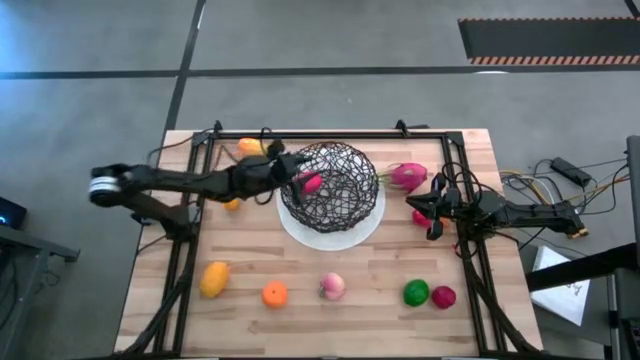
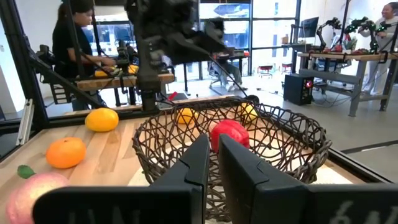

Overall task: Build produce basket
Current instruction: Put the yellow mango into the wire basket

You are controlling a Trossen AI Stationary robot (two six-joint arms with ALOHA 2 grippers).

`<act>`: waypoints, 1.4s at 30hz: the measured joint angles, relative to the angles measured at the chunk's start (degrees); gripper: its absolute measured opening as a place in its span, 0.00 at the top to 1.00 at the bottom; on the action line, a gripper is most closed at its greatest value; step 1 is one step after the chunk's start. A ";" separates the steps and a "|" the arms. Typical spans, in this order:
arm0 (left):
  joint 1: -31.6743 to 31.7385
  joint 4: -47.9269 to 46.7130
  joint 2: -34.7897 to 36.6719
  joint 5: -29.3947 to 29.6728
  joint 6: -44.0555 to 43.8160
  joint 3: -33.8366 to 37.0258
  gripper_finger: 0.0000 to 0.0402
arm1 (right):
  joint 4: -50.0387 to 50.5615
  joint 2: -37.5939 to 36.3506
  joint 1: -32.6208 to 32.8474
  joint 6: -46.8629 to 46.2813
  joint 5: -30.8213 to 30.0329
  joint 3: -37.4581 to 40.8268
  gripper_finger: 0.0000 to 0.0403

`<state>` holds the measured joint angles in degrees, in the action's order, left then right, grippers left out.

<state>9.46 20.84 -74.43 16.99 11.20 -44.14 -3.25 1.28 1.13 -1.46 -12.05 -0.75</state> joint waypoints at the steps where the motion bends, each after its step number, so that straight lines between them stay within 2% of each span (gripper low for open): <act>1: -1.53 -3.59 2.36 3.05 0.51 0.00 0.56 | 0.00 0.00 0.00 -0.01 0.00 0.00 0.93; 5: -7.31 -19.22 9.92 20.63 -0.40 -0.01 0.56 | 0.00 0.00 -0.01 0.01 0.00 0.00 0.93; 7: -8.44 -26.79 12.53 28.31 -6.74 -0.01 0.56 | 0.00 0.01 0.00 0.00 0.00 0.00 0.93; 8: -8.22 -30.95 13.85 29.55 -10.68 0.00 0.56 | 0.00 0.02 0.00 0.00 0.00 0.00 0.93; 12: -4.57 -46.82 17.33 26.05 -25.83 -0.02 0.56 | 0.00 0.00 -0.01 0.01 0.00 0.00 0.93; 14: -2.06 -52.57 17.53 24.12 -30.70 -0.01 0.56 | 0.00 0.02 0.00 -0.01 0.00 0.00 0.93; 17: 2.44 -55.63 16.30 21.60 -31.82 0.17 0.56 | 0.00 0.00 -0.02 -0.01 0.00 0.00 0.93; 19: 6.88 -55.78 14.50 16.34 -31.50 0.19 0.55 | 0.00 0.02 -0.01 -0.01 0.00 0.00 0.93; 23: 18.17 -55.58 8.81 6.48 -26.75 -0.43 0.50 | 0.00 0.02 0.00 0.00 0.00 0.00 0.93; 27: 29.06 -55.73 1.50 -1.59 -18.97 -2.66 0.41 | 0.00 0.00 0.00 -0.01 0.00 0.00 0.93; 31: 34.65 -55.76 -5.44 -6.03 -8.83 -6.61 0.31 | 0.00 0.02 0.00 -0.01 0.00 0.00 0.93; 36: 35.06 -55.89 -11.21 -6.37 4.96 -12.20 0.25 | 0.00 0.00 0.00 0.00 0.00 0.00 0.93; 39: 34.57 -55.83 -13.71 -2.73 14.61 -14.32 0.25 | 0.00 0.00 0.00 -0.01 0.00 0.00 0.93; 42: 35.18 -56.02 -16.40 -0.40 19.97 -15.62 0.25 | 0.00 0.00 0.00 -0.01 0.00 0.00 0.93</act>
<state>44.64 -35.17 -90.83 16.59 31.17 -59.76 -3.25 1.28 1.13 -1.48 -12.05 -0.75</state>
